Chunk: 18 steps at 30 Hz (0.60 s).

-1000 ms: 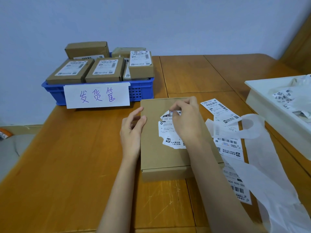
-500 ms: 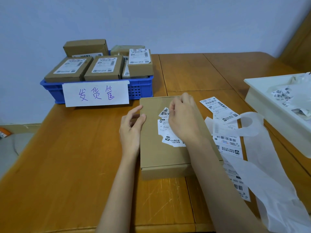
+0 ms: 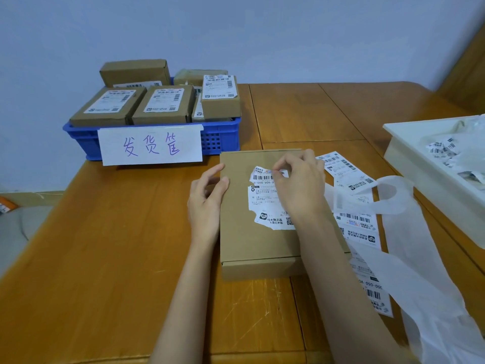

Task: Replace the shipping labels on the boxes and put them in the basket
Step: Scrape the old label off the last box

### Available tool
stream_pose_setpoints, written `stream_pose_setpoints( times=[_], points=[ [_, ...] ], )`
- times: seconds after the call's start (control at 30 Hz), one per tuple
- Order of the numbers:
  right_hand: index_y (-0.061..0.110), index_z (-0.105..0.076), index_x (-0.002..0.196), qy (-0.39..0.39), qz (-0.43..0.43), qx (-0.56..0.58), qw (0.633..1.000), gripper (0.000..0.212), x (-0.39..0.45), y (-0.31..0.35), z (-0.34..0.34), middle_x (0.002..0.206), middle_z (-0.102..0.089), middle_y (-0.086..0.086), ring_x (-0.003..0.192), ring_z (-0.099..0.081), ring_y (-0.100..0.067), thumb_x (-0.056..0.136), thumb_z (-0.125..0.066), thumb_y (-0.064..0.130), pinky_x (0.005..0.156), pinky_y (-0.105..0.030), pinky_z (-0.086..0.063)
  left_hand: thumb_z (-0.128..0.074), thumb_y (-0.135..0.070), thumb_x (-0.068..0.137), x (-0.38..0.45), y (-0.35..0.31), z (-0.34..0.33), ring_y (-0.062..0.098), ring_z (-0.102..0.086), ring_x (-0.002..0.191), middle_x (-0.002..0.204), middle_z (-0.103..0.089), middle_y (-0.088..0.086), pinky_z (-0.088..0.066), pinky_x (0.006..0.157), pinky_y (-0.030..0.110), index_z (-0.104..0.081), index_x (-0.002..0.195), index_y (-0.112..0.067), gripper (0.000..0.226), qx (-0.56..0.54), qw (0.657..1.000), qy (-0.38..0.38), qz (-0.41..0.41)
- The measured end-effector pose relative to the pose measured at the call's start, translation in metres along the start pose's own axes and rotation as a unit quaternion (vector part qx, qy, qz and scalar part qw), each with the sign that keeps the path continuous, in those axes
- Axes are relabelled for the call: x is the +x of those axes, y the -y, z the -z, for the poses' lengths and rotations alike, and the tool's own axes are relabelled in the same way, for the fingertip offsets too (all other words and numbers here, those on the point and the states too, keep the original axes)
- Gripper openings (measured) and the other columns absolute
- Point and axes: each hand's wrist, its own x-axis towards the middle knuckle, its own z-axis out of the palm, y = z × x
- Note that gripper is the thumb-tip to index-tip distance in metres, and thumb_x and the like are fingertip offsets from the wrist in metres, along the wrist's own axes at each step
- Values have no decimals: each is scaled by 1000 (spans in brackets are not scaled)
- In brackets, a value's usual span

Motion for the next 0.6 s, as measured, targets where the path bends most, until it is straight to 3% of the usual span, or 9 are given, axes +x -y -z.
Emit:
stream_pose_setpoints(
  times=[0.17, 0.3, 0.4, 0.47, 0.6],
  points=[
    [19, -63, 84, 9, 11, -2, 1000, 13, -2, 1, 2, 105, -45, 7, 107, -38, -19, 89, -54, 10, 87, -27, -32, -65, -23, 95, -1, -1, -1, 4, -60, 98, 113, -60, -5, -50, 91, 32, -69, 121, -33, 28, -9, 1000, -8, 3],
    [23, -62, 78, -21, -20, 43, 999, 16, -3, 5, 2, 101, -42, 7, 106, -44, -20, 86, -57, 10, 91, -33, -40, -63, -25, 96, -1, -1, -1, -8, -58, 89, 114, -60, -7, -50, 85, 27, -68, 122, -34, 28, 1, 1000, -1, -4],
    [26, -64, 98, -85, -44, 85, 992, 36, -2, 4, 6, 101, -46, 3, 99, -50, -22, 79, -50, -2, 89, -43, -44, -63, -25, 96, 0, -1, 0, -10, -57, 87, 114, -60, -7, -48, 84, 25, -68, 122, -34, 28, 2, 1000, 1, -4],
    [26, -63, 109, -62, -56, 27, 996, 43, -1, -1, 8, 110, -48, 0, 105, -46, -24, 80, -47, -2, 92, -38, -38, -63, -26, 96, 0, 0, 0, -7, -58, 91, 115, -60, -6, -50, 89, 30, -68, 122, -35, 28, 4, 1000, 2, -4],
    [27, -64, 100, -15, -55, -54, 997, 28, 0, -7, 5, 117, -46, 1, 114, -39, -27, 93, -43, 10, 92, -36, -29, -64, -26, 96, 0, 1, 0, 3, -59, 97, 115, -59, -5, -51, 94, 37, -68, 123, -34, 29, 4, 1000, 1, -2]
  ],
)
